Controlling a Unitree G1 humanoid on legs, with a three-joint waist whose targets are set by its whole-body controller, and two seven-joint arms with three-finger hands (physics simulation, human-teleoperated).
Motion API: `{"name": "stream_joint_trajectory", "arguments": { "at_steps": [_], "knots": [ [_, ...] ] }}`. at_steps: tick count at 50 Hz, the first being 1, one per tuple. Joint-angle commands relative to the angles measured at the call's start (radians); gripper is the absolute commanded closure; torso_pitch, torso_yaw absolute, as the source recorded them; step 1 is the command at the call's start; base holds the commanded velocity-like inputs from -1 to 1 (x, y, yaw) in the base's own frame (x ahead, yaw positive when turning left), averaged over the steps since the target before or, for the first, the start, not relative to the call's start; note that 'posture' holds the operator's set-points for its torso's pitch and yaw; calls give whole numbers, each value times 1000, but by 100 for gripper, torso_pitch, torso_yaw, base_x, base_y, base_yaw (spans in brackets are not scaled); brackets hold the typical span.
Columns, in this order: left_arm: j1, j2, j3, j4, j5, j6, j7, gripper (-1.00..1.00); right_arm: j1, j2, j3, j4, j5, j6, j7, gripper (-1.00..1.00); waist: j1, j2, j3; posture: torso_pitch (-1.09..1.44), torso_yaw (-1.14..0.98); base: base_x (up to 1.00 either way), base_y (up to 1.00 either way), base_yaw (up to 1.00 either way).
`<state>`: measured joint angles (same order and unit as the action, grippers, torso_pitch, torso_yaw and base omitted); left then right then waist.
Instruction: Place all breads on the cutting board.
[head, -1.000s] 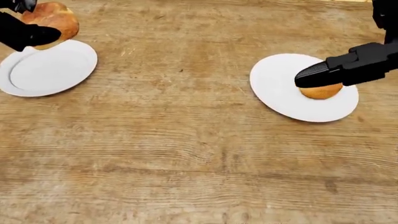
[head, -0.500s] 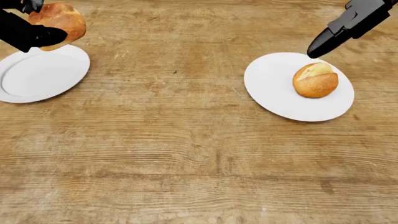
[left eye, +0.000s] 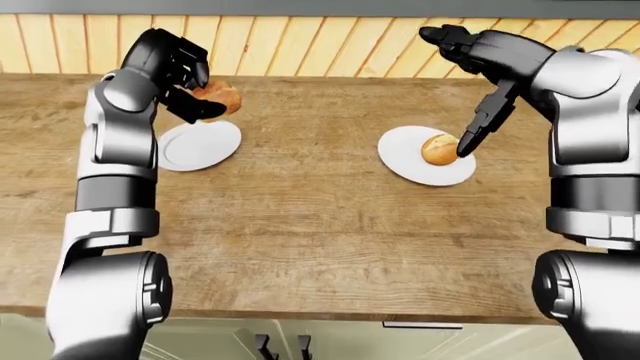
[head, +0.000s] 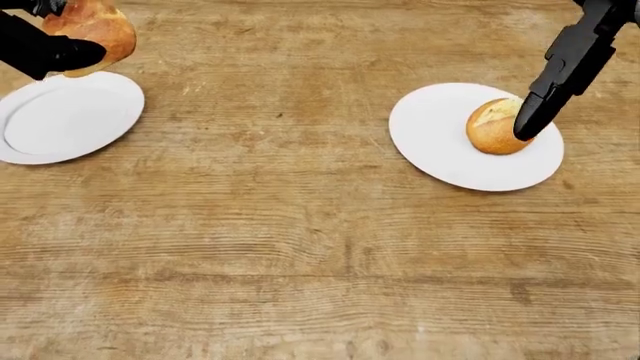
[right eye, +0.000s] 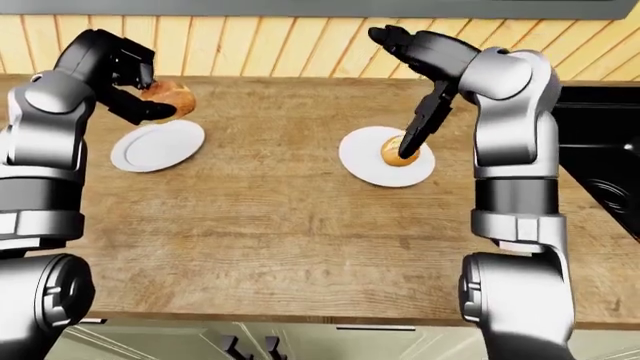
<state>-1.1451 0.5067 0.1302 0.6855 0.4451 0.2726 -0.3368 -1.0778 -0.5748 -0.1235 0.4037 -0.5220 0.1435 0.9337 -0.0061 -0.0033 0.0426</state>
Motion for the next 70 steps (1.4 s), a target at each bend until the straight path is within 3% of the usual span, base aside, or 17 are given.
{"name": "stream_joint_trajectory", "arguments": {
  "at_steps": [1, 11, 26, 40, 56, 70],
  "knots": [
    [-44, 13, 9, -38, -1, -25, 15, 100, -37, -12, -16, -10, -13, -40, -20, -100, 0, 2, -33, 0, 0, 0, 0, 0],
    [-40, 7, 7, -42, 3, -24, 17, 100, -26, 18, 2, 98, -80, -122, -80, -100, -1, 4, -37, 0, 0, 0, 0, 0],
    [-41, 3, 7, -19, 2, -44, 24, 100, -98, 37, 31, 347, -173, -213, -179, -100, -1, 6, -43, 0, 0, 0, 0, 0],
    [-38, 2, 6, -16, -1, -47, 26, 100, -128, 45, 52, 458, -240, -244, -218, -100, 0, 6, -44, 0, 0, 0, 0, 0],
    [-43, 11, 8, -8, -3, -52, 23, 100, -145, 43, 62, 549, -303, -262, -255, -56, 1, 6, -44, 0, 0, 0, 0, 0],
    [-41, 4, 7, -29, -11, -44, 12, 100, -141, 34, 60, 594, -321, -275, -283, -53, 2, 4, -44, 0, 0, 0, 0, 0]
  ]
}}
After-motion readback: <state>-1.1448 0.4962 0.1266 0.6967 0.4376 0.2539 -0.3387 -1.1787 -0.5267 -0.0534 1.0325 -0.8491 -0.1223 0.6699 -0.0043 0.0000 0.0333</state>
